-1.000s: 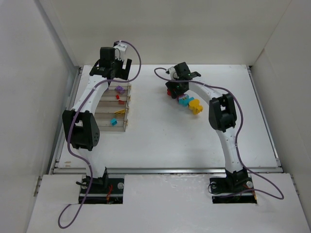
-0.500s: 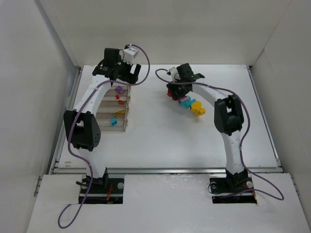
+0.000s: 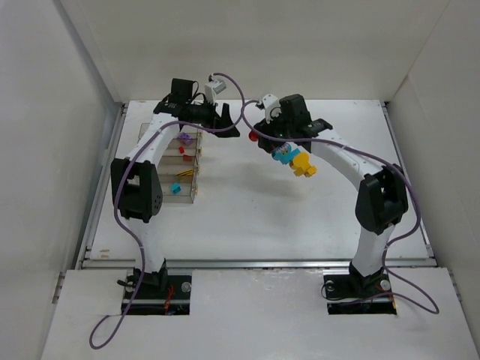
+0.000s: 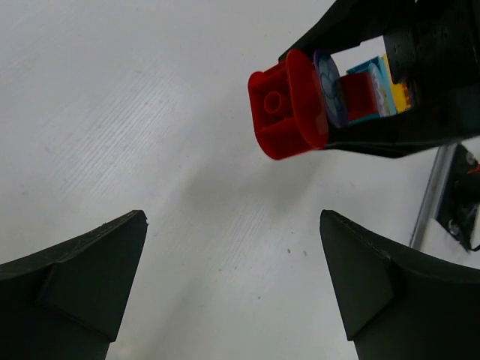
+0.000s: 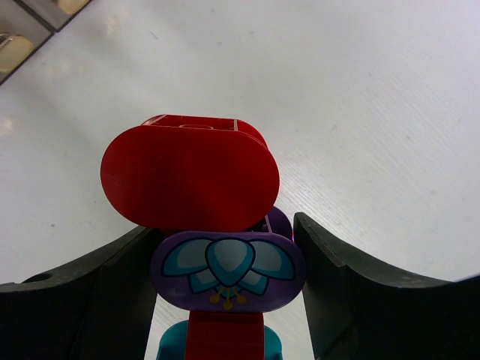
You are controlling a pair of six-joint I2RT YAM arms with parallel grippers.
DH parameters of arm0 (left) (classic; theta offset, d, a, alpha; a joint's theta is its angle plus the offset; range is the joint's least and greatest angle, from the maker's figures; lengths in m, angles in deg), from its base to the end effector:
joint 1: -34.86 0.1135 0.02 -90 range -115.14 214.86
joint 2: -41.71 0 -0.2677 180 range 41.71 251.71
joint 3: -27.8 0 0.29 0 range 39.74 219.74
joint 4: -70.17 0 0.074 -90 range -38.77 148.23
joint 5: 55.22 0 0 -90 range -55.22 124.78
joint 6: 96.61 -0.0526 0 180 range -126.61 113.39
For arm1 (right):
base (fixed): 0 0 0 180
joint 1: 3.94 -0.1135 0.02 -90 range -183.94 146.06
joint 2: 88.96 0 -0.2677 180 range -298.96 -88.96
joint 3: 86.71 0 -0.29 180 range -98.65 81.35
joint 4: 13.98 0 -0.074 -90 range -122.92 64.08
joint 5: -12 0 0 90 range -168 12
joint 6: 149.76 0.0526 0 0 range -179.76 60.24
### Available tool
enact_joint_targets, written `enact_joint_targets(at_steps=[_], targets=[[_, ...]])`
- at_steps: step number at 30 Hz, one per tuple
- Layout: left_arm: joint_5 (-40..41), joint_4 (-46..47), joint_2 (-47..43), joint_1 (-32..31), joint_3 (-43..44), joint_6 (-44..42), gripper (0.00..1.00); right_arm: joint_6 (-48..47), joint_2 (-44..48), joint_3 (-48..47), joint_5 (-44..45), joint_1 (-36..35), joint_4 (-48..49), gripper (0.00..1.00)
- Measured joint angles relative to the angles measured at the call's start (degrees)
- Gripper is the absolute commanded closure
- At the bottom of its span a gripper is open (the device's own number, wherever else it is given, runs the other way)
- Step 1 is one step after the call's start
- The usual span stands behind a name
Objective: Sort the legos into containers by color
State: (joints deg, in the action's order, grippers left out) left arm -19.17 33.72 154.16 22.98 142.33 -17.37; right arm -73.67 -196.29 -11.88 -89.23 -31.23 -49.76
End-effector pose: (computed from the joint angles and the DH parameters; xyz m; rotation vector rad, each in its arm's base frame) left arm 0.4792 -0.1443 0.3122 0.9114 1.8400 -1.0195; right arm 0.4295 0.2331 0.2809 -0.8879 2.0569 0.3458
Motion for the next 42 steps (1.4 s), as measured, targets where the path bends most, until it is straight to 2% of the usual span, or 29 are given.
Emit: enact_joint_targets(at_steps=[9,24,27,29,30,33,34,37,38,42], targets=[[-4.7,3.7,1.4,-1.3,0.2,6.7,0.00,1.5,0.2,3.1,-0.1,-2.9,1.6,1.00],[-4.7,6.3,2.7,-3.4,-0.5,11.4,0.00,2.4,2.5,3.3,0.3,-4.6,3.3,1.00],[-5.0,6.2,4.1,-3.4,-0.5,11.7,0.08,3.0,2.8,3.3,0.8,-4.7,4.0,1.00],[-5.6,6.1,4.8,-3.4,-0.5,12.0,0.17,3.1,2.8,3.5,1.2,-4.7,3.9,1.00],[-5.9,5.9,5.0,-3.4,-0.5,12.2,0.28,3.2,2.8,3.7,1.3,-4.7,3.9,1.00],[-7.1,5.4,5.1,-3.5,-0.4,12.8,0.46,3.2,2.8,4.0,1.5,-4.7,3.8,1.00],[-7.5,5.4,5.1,-3.6,-0.4,13.0,0.59,3.2,2.8,4.0,1.6,-4.7,3.8,1.00],[-9.0,5.2,5.2,-3.8,0.5,14.3,0.88,3.2,2.8,4.1,1.8,-4.7,3.4,1.00],[-9.0,5.0,5.2,-3.8,0.9,14.6,1.00,3.2,2.8,4.1,1.9,-4.7,3.3,1.00],[-8.7,5.0,6.0,-3.5,2.1,14.8,1.00,3.2,2.8,4.1,2.0,-4.7,3.7,1.00]])
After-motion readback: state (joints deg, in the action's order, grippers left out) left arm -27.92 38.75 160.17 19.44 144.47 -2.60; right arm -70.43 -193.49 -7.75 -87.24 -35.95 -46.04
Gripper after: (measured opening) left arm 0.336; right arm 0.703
